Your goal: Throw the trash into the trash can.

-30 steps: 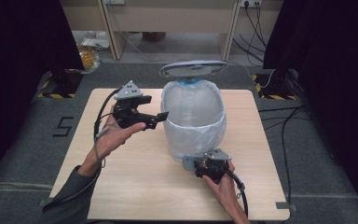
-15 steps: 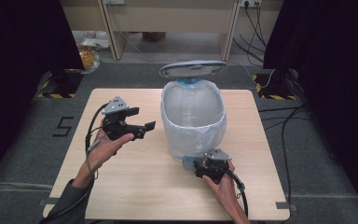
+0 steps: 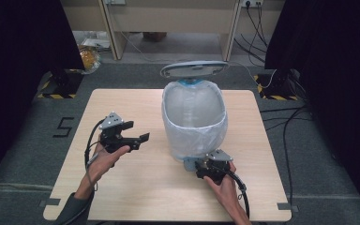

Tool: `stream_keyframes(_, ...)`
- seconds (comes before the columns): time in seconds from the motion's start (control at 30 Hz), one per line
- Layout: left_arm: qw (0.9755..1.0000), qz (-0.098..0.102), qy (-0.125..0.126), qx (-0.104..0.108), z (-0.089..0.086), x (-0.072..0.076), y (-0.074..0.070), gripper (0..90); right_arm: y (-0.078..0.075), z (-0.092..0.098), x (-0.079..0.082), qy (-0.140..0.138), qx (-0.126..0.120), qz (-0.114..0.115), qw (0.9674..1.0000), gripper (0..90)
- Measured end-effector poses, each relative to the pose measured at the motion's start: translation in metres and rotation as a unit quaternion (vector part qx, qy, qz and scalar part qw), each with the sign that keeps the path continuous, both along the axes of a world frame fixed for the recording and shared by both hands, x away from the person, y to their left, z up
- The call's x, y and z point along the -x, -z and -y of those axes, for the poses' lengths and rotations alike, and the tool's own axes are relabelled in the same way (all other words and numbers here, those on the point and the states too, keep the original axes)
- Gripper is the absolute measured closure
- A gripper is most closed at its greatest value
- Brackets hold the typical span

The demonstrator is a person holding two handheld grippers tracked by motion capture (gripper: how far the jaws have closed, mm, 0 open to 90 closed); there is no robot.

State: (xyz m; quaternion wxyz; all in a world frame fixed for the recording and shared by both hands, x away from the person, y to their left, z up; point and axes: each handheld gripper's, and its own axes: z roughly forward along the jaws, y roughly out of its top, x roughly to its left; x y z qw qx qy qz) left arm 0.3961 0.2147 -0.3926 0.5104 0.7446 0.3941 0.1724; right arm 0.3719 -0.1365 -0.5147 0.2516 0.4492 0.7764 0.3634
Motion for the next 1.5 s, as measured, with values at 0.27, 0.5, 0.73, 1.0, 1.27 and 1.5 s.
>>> stream_keyframes(0.27,0.9996,-0.014,-0.015,-0.02,-0.01,0.004,0.032,15.3,0.0,0.0,0.0,0.0,-0.001,-0.002,1.0,15.5)
stream_keyframes(0.5,0.9992,-0.021,-0.02,-0.028,-0.014,0.01,0.051,15.1,0.0,0.0,0.0,0.001,-0.002,-0.002,1.0,15.5)
stream_keyframes(0.73,0.9979,-0.029,-0.027,-0.051,-0.014,0.012,0.068,15.1,0.0,0.0,0.0,0.001,-0.001,0.0,1.0,15.5)
stream_keyframes(1.0,0.9967,-0.041,-0.031,-0.062,-0.014,0.013,0.084,15.2,0.0,0.0,0.0,0.0,-0.002,-0.002,1.0,15.5)
stream_keyframes(1.27,0.9951,-0.057,-0.034,-0.073,-0.015,0.015,0.1,15.3,0.0,0.0,0.0,0.001,-0.002,-0.002,1.0,15.5)
stream_keyframes(1.5,0.9941,-0.065,-0.036,-0.078,-0.016,0.017,0.11,15.4,0.0,0.0,0.0,0.001,-0.002,0.0,1.0,15.5)
